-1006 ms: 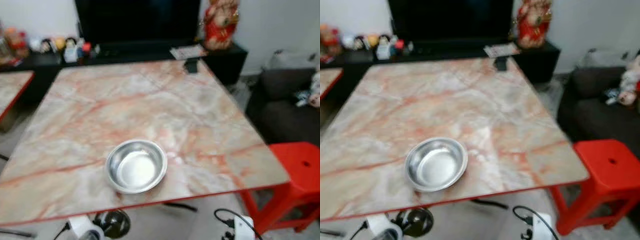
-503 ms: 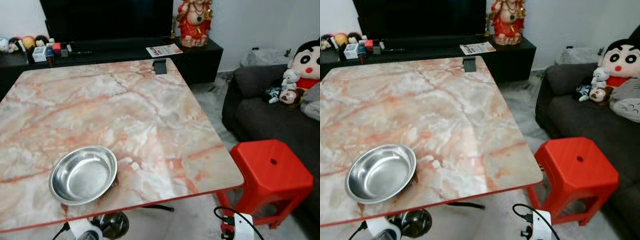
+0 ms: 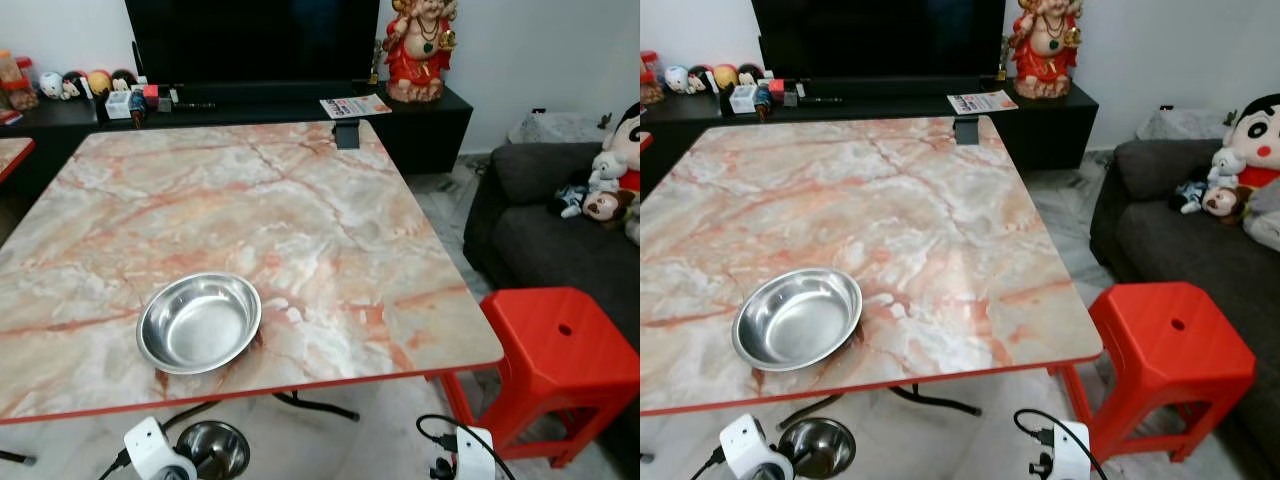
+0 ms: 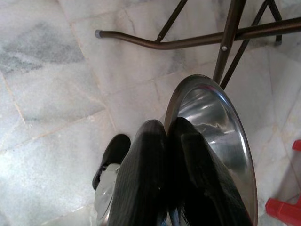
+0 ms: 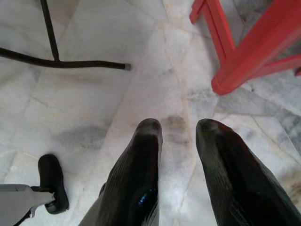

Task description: Setting the table

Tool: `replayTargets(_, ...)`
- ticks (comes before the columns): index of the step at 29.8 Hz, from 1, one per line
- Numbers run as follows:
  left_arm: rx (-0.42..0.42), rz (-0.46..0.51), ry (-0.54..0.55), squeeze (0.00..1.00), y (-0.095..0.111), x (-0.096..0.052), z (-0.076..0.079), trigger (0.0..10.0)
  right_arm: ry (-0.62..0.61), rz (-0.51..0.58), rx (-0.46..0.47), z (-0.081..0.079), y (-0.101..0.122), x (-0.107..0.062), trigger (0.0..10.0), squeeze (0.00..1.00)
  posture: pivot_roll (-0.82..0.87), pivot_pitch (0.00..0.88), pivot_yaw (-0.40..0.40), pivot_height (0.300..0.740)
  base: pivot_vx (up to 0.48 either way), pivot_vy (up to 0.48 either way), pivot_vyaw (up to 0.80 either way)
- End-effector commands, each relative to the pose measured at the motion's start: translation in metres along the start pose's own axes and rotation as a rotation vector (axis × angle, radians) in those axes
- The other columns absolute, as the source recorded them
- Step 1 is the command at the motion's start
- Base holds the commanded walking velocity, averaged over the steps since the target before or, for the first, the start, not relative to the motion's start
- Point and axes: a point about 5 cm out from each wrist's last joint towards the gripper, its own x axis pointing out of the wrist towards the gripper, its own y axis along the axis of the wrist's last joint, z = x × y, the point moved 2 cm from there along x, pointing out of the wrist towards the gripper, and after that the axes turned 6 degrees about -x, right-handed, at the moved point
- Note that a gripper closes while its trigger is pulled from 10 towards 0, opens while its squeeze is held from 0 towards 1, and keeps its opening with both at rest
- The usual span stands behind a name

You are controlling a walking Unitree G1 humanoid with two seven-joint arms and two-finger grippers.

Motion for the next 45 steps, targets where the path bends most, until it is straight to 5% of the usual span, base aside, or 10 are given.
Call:
replayTargets(1, 0.026, -0.007, 0.008, 0.0, -0.0013, -0.0001, -0.0003, 10.0, -0.007, 0.009, 0.003, 0.0019, 0.0021, 0.0002, 10.0, 0.0, -0.03, 0.0, -0.023, 0.74, 0.0, 0.0, 0.0)
replayTargets(10, 0.115, -0.014, -0.011, 0.0, -0.0026, 0.0002, 0.006, 10.0, -0.006, 0.021, -0.004, 0.001, 0.0056, 0.0009, 10.0, 0.0, -0.03, 0.0, -0.021, 0.74, 0.0, 0.0, 0.0)
replayTargets(26, 0.1, -0.008, -0.003, 0.0, -0.0016, 0.0003, 0.0049, 10.0, -0.005, 0.013, -0.014, 0.0011, 0.0044, 0.0008, 10.0, 0.0, -0.03, 0.0, -0.023, 0.74, 0.0, -0.424, 0.14)
replayTargets(45, 0.082, 0.003, 0.018, 0.0, -0.0019, -0.0007, -0.0007, 10.0, -0.007, 0.02, -0.006, 0.0015, 0.0049, 0.0007, 10.0, 0.0, -0.03, 0.0, -0.025, 0.74, 0.0, 0.0, 0.31)
